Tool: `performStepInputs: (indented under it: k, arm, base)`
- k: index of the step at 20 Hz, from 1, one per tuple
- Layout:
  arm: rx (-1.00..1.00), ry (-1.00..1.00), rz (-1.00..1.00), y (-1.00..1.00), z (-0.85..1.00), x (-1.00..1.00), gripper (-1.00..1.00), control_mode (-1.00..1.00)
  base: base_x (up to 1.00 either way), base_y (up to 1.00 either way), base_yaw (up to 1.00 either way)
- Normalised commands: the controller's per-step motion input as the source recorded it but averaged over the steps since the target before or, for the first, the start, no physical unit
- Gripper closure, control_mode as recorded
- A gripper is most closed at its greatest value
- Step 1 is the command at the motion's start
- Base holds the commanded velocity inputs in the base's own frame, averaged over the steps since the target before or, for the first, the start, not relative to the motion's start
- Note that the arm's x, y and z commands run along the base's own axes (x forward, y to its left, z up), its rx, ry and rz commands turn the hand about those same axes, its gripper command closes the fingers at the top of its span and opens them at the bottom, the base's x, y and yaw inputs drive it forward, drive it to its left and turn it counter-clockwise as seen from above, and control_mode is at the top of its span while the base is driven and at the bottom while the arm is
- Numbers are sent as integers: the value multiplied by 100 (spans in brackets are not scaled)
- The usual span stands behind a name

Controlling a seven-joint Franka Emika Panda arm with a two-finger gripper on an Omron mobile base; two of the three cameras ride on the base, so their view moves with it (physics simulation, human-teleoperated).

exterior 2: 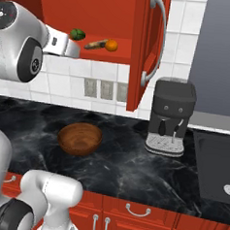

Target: Open the cabinet. Pick the banana and tangerine from the cabinet and place them into the bowl. Then close the cabinet.

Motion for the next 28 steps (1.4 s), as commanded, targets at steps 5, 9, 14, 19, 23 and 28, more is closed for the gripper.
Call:
performStepInputs:
  k: [5,9,14,19,23,28]
  arm:
    - [0,-1,-4,-28,16,1,-100,-100]
    - [0,0,-1,-17,9,23,-100,-100]
    - [0,1,0,-17,0,47,-100,-100]
    - [0,0,0,-29,0,47,-100,-100]
    - [0,0,0,-26,0,58,-100,-100]
    - [0,0,0,-24,0,67,-100,-100]
  base:
    - [0,0,0]
    - [0,0,0]
    - [0,0,0]
    - [0,0,0]
    - [0,0,0]
    - [0,0,0]
